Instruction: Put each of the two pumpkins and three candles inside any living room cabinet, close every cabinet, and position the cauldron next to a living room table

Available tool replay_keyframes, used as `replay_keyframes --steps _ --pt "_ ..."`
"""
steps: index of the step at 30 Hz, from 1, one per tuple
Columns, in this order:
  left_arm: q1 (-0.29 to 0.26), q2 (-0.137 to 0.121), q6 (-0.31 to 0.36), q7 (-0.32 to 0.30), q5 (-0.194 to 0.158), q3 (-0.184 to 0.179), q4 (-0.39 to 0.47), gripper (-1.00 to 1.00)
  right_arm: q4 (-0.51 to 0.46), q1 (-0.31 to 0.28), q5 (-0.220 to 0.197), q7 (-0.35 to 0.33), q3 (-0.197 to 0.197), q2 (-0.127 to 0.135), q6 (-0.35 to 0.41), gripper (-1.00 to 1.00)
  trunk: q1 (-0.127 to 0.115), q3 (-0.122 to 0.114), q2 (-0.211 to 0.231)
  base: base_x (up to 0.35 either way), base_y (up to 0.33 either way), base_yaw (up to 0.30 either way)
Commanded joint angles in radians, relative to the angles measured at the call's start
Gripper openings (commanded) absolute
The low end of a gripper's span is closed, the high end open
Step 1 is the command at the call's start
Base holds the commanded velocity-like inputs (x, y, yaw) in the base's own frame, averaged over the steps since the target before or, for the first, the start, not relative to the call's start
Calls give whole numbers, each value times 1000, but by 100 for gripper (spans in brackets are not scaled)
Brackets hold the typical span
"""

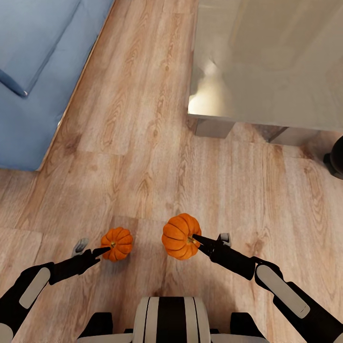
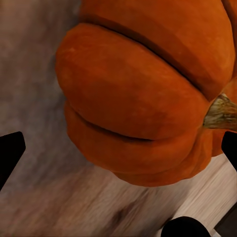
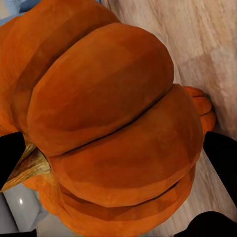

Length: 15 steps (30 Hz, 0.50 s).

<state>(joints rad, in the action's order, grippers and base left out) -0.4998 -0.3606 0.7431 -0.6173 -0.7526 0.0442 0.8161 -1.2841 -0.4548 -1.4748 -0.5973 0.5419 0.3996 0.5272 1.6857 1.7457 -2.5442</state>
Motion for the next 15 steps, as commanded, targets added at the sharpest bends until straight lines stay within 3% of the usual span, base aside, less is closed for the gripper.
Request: replay_keyframes --steps 1,15 --pt "0 0 6 -2 -2 1 0 100 0 -1 -10 1 2 1 5 -100 0 0 0 0 0 0" --pt "0 0 6 -4 -2 2 0 100 0 -1 -10 1 1 1 5 -100 0 0 0 61 -3 0"
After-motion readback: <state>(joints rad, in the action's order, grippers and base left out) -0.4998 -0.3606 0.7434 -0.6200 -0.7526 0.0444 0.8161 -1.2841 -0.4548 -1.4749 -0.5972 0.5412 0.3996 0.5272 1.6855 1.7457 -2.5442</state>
